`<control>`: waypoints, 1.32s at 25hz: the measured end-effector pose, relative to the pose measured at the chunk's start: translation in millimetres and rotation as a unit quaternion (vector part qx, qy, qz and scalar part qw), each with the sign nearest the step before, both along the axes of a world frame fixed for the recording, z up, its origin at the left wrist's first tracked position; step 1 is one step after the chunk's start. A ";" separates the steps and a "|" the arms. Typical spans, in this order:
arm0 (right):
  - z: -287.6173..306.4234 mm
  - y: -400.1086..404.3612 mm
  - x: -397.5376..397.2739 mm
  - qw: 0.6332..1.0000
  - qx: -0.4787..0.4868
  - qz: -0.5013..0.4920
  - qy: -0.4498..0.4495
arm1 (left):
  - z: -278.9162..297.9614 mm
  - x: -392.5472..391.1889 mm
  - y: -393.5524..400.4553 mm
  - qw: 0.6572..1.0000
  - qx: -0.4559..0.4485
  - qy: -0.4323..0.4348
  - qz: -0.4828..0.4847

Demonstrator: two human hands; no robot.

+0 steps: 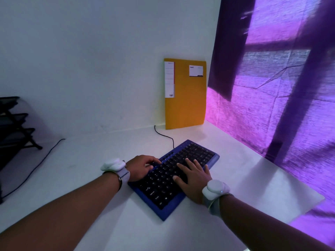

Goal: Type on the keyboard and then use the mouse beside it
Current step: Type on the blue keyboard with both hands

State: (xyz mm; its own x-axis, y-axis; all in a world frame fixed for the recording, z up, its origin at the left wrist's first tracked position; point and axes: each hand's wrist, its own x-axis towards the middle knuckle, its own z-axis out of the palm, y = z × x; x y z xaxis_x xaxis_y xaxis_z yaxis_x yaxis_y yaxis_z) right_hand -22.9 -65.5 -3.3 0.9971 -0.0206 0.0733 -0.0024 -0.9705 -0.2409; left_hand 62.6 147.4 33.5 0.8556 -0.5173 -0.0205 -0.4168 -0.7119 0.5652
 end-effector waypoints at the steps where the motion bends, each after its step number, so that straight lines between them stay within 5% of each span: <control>1: -0.4 5.3 2.2 1.000 0.001 0.005 -0.002 | 0.1 0.8 7.8 1.000 0.003 -0.001 0.002; 14: 20.1 65.7 11.5 0.994 -0.014 0.102 0.029 | 22.0 -9.2 74.8 0.979 0.031 -0.106 0.171; 26: 5.7 98.1 42.3 1.000 -0.017 0.013 -0.013 | -6.7 -36.1 74.1 0.979 0.095 -0.127 0.130; 33: 0.4 89.3 41.2 0.999 -0.017 0.026 -0.027 | -13.8 -41.7 69.0 0.982 0.050 -0.110 0.146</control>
